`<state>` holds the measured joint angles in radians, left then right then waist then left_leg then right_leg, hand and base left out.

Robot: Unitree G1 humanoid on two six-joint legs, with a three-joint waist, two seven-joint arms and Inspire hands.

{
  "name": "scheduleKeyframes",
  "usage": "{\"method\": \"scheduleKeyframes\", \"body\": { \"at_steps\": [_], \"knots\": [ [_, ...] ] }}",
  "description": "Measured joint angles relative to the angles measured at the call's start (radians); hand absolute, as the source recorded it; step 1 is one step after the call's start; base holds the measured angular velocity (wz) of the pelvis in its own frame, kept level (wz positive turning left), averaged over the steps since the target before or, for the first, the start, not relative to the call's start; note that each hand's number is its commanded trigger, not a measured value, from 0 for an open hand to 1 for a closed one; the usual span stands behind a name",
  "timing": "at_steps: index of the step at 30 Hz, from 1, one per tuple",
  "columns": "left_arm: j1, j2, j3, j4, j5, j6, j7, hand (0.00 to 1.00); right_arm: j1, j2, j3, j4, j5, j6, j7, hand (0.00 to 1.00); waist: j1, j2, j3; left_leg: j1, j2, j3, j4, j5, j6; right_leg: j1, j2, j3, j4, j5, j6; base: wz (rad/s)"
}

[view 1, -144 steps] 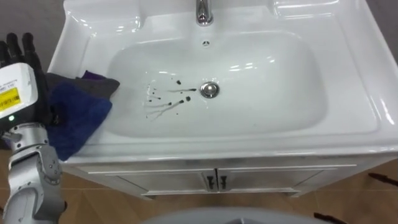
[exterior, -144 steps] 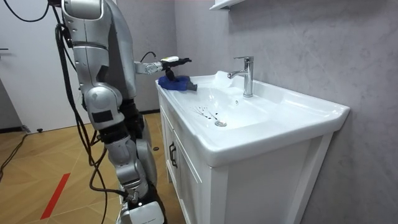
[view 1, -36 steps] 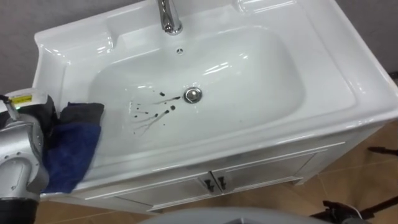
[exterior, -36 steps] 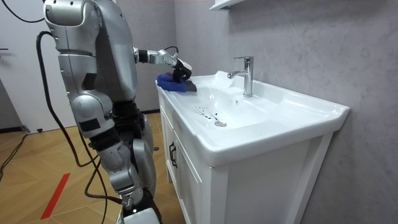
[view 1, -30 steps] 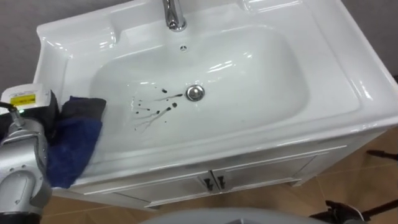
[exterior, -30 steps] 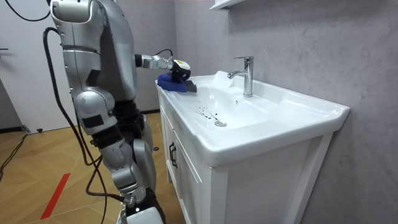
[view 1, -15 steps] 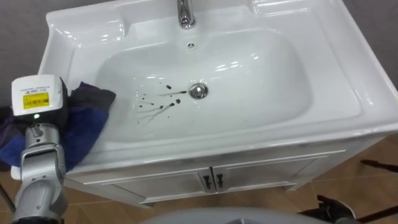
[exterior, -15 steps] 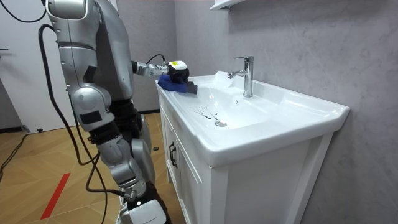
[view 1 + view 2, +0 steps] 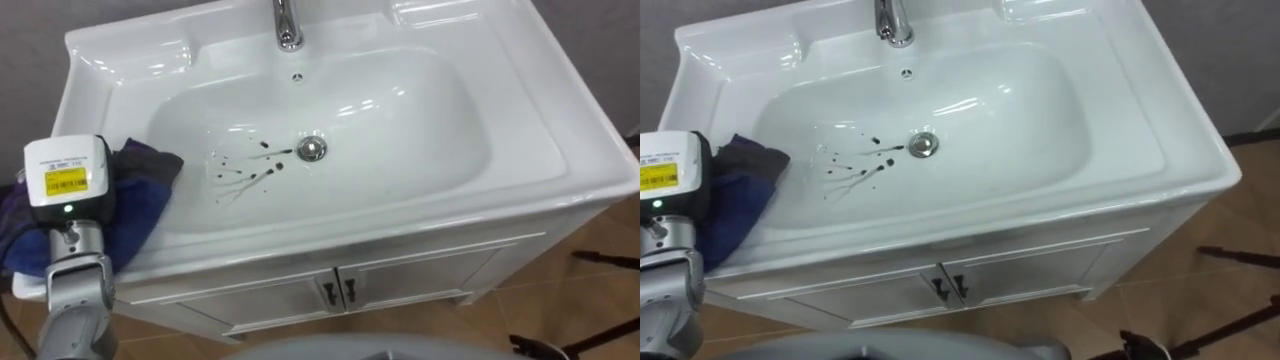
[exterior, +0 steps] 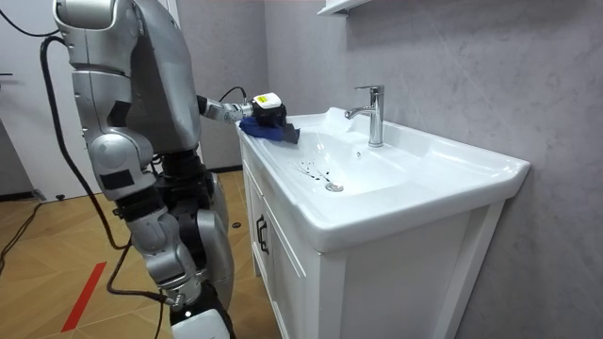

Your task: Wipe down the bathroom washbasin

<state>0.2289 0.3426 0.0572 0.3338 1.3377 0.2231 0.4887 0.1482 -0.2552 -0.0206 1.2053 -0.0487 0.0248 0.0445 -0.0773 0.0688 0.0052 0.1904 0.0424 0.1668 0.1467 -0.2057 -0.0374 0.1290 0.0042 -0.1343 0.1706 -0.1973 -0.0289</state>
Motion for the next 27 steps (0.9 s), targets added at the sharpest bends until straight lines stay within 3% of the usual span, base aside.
{"method": "scheduleKeyframes", "body": {
  "at_steps": [9, 14, 19, 21, 25, 27],
  "knots": [
    [0.005, -0.012, -0.007, 0.004, -0.001, 0.019, 0.041, 1.0, 0.004, 0.009, 0.0, -0.005, -0.035, 0.039, 0.002, 0.0, -0.006, -0.012, -0.0028, 0.007, 0.0, 0.024, -0.001, 0.0, 0.0, -0.002, 0.0, 0.022, 0.002, 0.003, 0.003, -0.06],
    [0.002, -0.014, -0.025, 0.002, -0.002, 0.019, 0.06, 1.0, 0.003, 0.026, 0.0, -0.005, -0.041, 0.042, 0.002, 0.0, -0.024, -0.02, -0.0031, 0.001, -0.003, 0.024, -0.002, 0.0, 0.0, -0.007, -0.002, 0.024, 0.0, 0.005, 0.006, -0.01],
    [-0.033, -0.033, -0.049, 0.004, -0.003, 0.019, 0.068, 1.0, 0.003, 0.026, 0.003, -0.009, -0.042, 0.042, 0.0, 0.0, -0.026, -0.018, -0.0024, -0.004, -0.004, 0.024, -0.003, 0.0, 0.0, -0.013, -0.002, 0.027, 0.0, 0.009, 0.007, -0.01],
    [-0.05, -0.054, -0.062, 0.003, -0.01, 0.017, 0.07, 1.0, 0.002, 0.027, 0.02, -0.009, -0.042, 0.042, -0.001, 0.0, -0.028, -0.016, -0.0017, -0.004, -0.004, 0.025, -0.003, 0.0, 0.0, -0.013, -0.002, 0.029, 0.0, 0.009, 0.007, -0.02],
    [-0.066, -0.067, -0.114, 0.007, -0.037, -0.024, 0.066, 1.0, 0.003, 0.035, 0.039, -0.009, -0.042, 0.041, -0.002, 0.0, -0.036, -0.011, -0.0012, -0.007, -0.003, 0.026, -0.003, 0.0, 0.0, -0.011, 0.0, 0.029, -0.001, 0.01, 0.006, 0.0],
    [-0.067, -0.09, -0.141, 0.025, -0.053, -0.048, 0.056, 1.0, 0.002, 0.04, 0.039, -0.009, -0.042, 0.041, -0.011, 0.0, -0.049, -0.011, -0.0013, -0.007, -0.003, 0.034, -0.003, 0.0, 0.0, -0.011, 0.001, 0.036, -0.002, 0.01, 0.006, -0.07]
  ]
}}
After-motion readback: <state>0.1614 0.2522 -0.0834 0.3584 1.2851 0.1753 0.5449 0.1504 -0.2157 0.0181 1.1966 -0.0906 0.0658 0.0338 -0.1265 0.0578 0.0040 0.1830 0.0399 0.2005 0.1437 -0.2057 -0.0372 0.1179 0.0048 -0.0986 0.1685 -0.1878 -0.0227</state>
